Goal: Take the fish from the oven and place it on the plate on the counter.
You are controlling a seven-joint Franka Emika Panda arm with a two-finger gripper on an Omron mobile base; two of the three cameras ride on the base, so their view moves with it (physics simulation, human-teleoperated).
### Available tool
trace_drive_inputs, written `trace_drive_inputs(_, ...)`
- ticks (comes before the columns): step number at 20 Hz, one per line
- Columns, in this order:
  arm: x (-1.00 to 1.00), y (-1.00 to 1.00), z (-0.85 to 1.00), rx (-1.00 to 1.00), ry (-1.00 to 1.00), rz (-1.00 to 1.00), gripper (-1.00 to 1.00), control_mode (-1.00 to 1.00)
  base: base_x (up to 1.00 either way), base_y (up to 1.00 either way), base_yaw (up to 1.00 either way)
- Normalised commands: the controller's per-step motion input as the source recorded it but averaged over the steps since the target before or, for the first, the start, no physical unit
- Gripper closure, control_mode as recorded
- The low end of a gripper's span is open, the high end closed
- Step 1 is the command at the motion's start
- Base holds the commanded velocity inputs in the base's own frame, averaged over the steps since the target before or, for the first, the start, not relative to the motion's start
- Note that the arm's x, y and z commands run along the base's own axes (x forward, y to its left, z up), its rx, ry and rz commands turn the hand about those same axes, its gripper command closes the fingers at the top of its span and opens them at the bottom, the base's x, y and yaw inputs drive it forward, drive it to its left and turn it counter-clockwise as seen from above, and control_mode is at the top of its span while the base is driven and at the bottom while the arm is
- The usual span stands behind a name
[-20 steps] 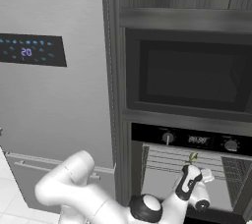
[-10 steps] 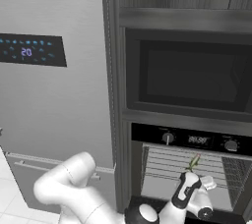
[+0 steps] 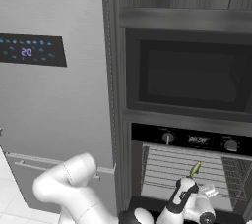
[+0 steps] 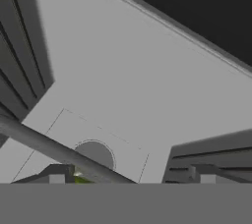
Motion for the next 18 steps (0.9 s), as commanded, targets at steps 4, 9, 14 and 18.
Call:
trace_drive_inputs(4, -0.87, -0.24, -0.46, 0.02, 0.18, 0.00, 1.00, -1.00, 0.00, 0.00, 0.00)
trace_drive_inputs(9, -0.76, -0.24, -0.29, 0.00, 0.22, 0.00, 1.00, -1.00, 0.00, 0.00, 0.00)
trace_drive_inputs(14, -0.62, -0.19, -0.10, 0.00, 0.34, 0.03, 1.00, -1.00, 0.00, 0.00, 0.00)
trace_drive_inputs(18, -0.66, -0.18, -0.15, 0.00, 0.35, 0.03, 1.00, -1.00, 0.00, 0.00, 0.00)
